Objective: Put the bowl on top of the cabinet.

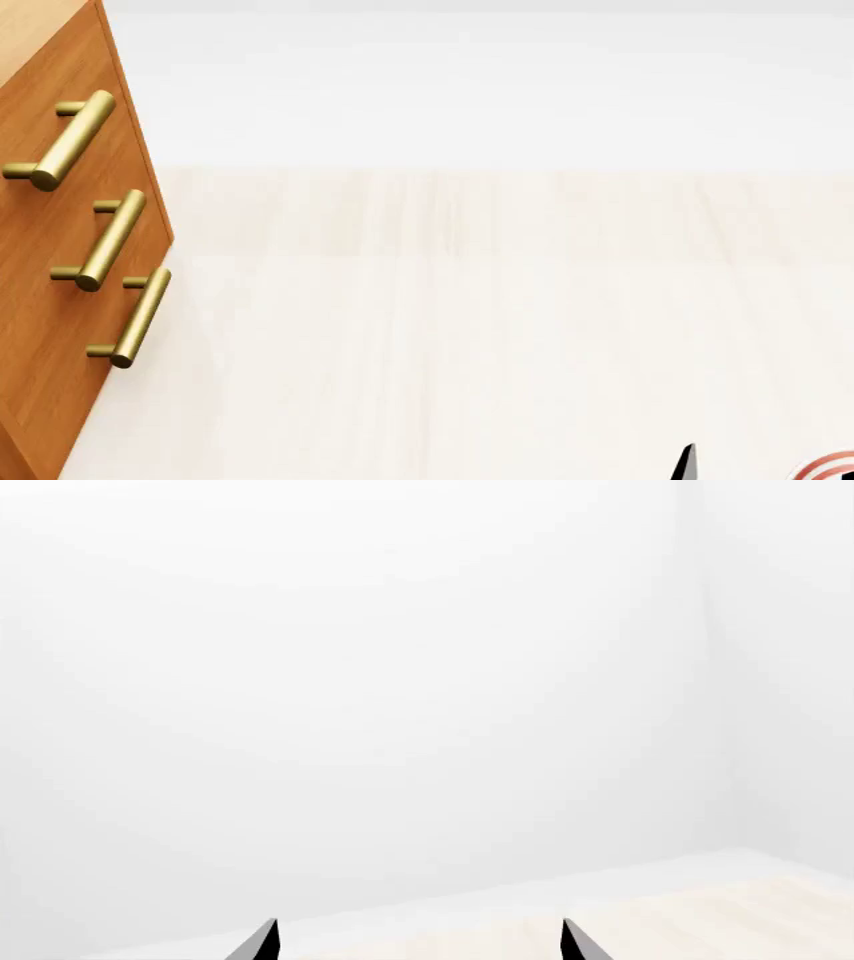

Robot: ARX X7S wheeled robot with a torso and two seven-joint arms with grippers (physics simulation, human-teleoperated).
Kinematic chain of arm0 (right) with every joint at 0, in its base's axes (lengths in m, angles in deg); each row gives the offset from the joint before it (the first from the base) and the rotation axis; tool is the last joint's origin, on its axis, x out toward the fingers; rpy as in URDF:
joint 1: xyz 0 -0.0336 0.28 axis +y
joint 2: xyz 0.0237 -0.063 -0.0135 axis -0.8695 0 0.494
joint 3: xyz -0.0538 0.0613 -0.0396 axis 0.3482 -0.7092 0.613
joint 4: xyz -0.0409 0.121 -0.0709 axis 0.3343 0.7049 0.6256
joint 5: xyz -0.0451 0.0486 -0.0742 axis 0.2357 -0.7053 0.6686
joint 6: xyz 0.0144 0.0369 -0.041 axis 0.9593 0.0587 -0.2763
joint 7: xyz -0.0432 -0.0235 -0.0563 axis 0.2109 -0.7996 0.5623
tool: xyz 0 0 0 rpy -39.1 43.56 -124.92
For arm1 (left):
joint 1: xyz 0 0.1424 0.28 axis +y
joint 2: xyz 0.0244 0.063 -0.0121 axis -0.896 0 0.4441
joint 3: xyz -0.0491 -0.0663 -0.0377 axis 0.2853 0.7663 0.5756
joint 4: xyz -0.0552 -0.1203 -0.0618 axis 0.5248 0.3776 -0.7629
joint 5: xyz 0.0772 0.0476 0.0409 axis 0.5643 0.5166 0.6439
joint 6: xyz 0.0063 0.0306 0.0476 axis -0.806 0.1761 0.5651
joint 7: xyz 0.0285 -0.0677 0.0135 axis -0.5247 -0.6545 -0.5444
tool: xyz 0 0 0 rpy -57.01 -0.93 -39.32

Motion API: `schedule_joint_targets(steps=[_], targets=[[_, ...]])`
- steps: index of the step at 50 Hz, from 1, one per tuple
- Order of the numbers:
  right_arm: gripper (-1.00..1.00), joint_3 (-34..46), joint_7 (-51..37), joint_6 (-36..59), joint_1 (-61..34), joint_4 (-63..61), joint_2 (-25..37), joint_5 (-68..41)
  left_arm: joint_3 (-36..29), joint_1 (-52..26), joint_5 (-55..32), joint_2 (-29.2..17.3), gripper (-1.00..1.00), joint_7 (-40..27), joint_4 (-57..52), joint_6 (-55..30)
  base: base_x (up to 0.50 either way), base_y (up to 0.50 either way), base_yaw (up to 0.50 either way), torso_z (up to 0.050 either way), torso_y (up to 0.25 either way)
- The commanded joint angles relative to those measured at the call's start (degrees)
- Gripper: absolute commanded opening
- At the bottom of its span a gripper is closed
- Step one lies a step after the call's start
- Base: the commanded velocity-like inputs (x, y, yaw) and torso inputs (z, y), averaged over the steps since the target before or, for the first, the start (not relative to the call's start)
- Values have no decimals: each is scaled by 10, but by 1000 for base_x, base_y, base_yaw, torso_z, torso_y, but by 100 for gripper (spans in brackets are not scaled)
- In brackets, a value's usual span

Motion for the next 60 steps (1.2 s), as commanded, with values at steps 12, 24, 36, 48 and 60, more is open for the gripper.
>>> schedule_joint_targets(steps=[12,24,36,48,60], targets=[[100,0,1,0,0,1,-1,-2,-2,0,2,-3,-100,-4,-12,3,0,0,0,1,1],[100,0,1,1,-2,2,-1,-2,-3,-1,4,-4,-100,2,-2,5,0,0,0,0,0],[100,0,1,0,-2,3,-2,-3,-12,3,8,-8,100,3,-18,-1,0,0,0,0,0],[100,1,4,0,-6,11,-3,-7,-14,3,10,-11,100,-1,-23,-4,0,0,0,0,0],[100,2,4,2,-8,13,-4,-9,-12,12,1,-12,100,-12,-57,-21,0,0,0,0,0]])
